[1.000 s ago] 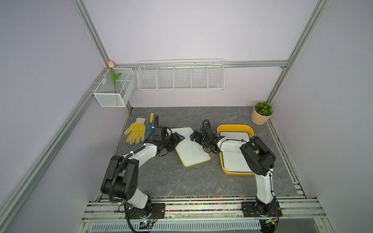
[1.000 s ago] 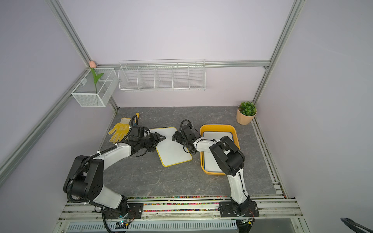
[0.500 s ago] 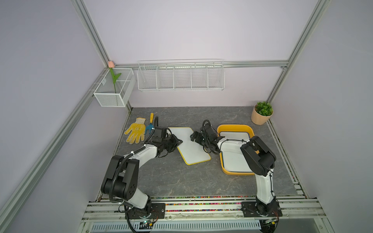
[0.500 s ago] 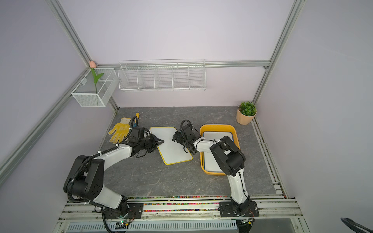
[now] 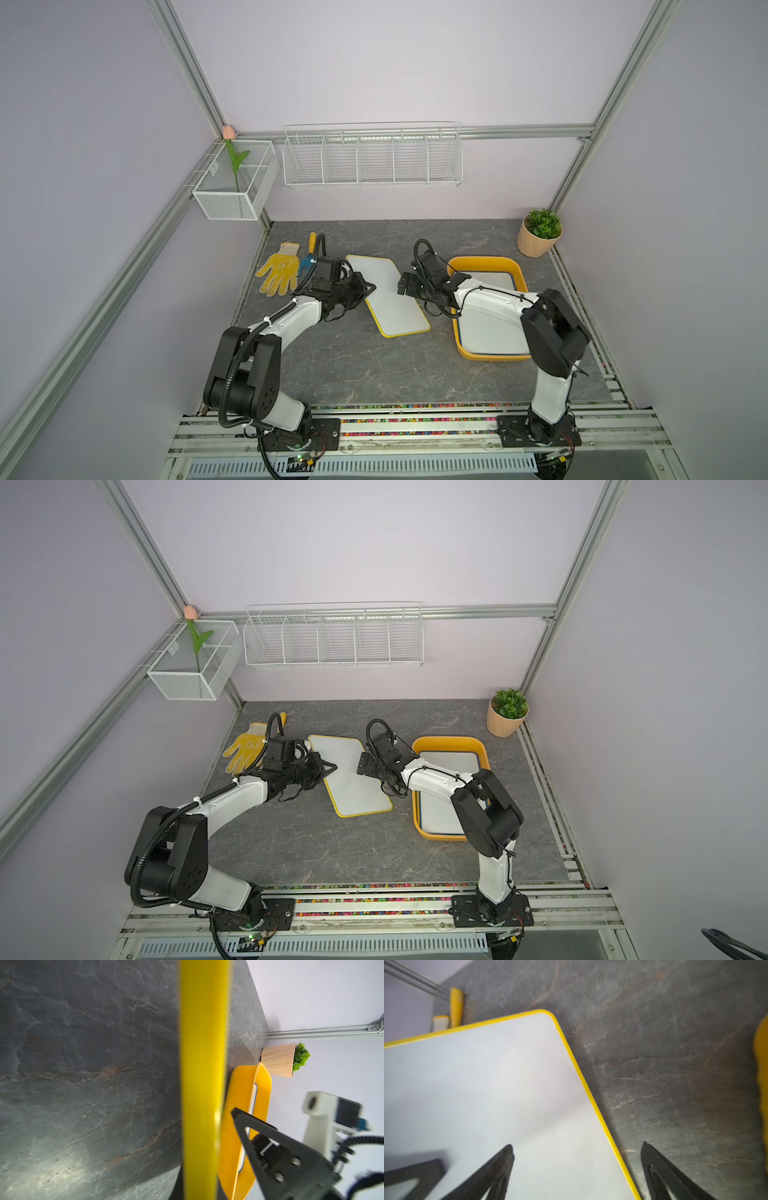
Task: Put the whiteboard into the storage box
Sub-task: Pick up the whiteboard at the center of the board, then place the whiteboard in the storage box.
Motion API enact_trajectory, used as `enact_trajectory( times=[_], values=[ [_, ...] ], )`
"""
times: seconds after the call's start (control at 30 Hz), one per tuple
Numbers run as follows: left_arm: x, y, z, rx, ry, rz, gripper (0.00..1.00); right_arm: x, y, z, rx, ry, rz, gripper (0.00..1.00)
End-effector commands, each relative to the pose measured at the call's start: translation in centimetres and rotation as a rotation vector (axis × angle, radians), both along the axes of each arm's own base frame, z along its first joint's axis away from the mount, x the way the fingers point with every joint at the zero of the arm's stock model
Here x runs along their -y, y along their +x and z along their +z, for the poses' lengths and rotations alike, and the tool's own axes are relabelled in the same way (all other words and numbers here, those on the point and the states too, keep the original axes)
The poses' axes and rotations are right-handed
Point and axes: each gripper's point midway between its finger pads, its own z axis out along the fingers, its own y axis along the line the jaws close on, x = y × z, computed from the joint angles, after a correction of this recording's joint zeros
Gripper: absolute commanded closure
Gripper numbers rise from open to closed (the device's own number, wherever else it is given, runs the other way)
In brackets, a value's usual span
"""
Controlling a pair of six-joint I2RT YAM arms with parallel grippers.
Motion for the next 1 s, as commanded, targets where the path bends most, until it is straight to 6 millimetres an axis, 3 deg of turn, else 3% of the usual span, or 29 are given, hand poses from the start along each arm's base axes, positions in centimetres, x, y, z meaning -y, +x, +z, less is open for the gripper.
enact_trajectory(
  times=[0.0, 0.07, 0.27, 0.47, 0.63, 0.73, 0.97],
  values=[
    [-0.1, 1.3, 5.4, 0.176, 0.024, -0.031, 1.0, 2.5, -0.3, 5.3, 0.124, -0.065, -0.011, 0.04],
    [0.2, 1.1, 6.7, 0.2, 0.014, -0.05, 1.0, 4.0, -0.9, 7.2, 0.159, -0.074, -0.025, 0.04],
    [2.8, -0.6, 10.8, 0.263, -0.063, -0.16, 1.0, 10.0, -2.7, 9.7, 0.198, -0.149, -0.1, 0.04],
    [7.1, -2.5, 14.8, 0.307, -0.172, -0.25, 1.0, 16.9, -4.2, 9.8, 0.171, -0.183, -0.19, 0.04],
    [11.8, -3.7, 16.9, 0.319, -0.235, -0.335, 1.0, 20.8, -6.1, 10.3, 0.147, -0.206, -0.222, 0.04],
    [14.9, -4.0, 17.2, 0.303, -0.282, -0.38, 1.0, 22.8, -7.2, 10.8, 0.143, -0.214, -0.244, 0.04],
    [23.2, -4.4, 14.0, 0.211, -0.333, -0.468, 1.0, 25.6, -8.8, 11.7, 0.143, -0.197, -0.283, 0.05]
  ],
)
